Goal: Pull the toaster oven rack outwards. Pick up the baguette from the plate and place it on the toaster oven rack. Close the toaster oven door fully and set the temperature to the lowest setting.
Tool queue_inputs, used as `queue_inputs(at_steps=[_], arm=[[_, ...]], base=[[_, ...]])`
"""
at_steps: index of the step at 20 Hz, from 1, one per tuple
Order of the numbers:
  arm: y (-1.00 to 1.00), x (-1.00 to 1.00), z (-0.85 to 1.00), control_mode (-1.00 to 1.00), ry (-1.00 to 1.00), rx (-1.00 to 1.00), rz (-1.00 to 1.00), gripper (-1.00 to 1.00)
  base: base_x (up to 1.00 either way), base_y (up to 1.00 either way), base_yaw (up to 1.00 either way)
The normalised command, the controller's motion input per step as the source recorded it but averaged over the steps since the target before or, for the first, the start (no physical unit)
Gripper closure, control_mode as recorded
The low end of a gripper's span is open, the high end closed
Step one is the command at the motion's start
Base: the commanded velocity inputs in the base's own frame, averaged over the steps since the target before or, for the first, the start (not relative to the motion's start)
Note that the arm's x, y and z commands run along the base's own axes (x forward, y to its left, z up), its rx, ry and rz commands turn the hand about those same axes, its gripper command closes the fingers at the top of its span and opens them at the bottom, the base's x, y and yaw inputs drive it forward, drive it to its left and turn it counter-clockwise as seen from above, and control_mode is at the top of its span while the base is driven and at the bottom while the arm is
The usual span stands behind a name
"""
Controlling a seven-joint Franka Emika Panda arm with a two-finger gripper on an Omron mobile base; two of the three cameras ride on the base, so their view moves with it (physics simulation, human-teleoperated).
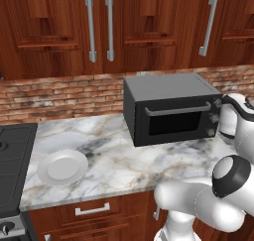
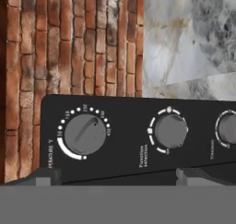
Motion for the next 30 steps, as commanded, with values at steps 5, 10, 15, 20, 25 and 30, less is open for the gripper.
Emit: queue_inputs(at_steps=[5,10,15,20,25,30], arm=[[0.07,-0.07,0.23,-1.00,0.00,0.03,0.05,-1.00],[-0.01,0.00,0.11,-1.00,0.00,0.00,0.07,-1.00],[-0.02,0.13,0.00,-1.00,0.00,0.00,0.03,-1.00],[0.00,0.16,0.00,-1.00,0.00,0.00,0.00,-1.00],[-0.06,0.18,0.00,-1.00,0.00,0.00,0.02,-1.00],[-0.17,0.05,0.00,-1.00,0.00,0.00,0.07,-1.00]], base=[[0.00,0.00,0.00],[0.00,0.00,0.00],[0.00,0.00,0.00],[0.00,0.00,0.00],[0.00,0.00,0.00],[0.00,0.00,0.00]])
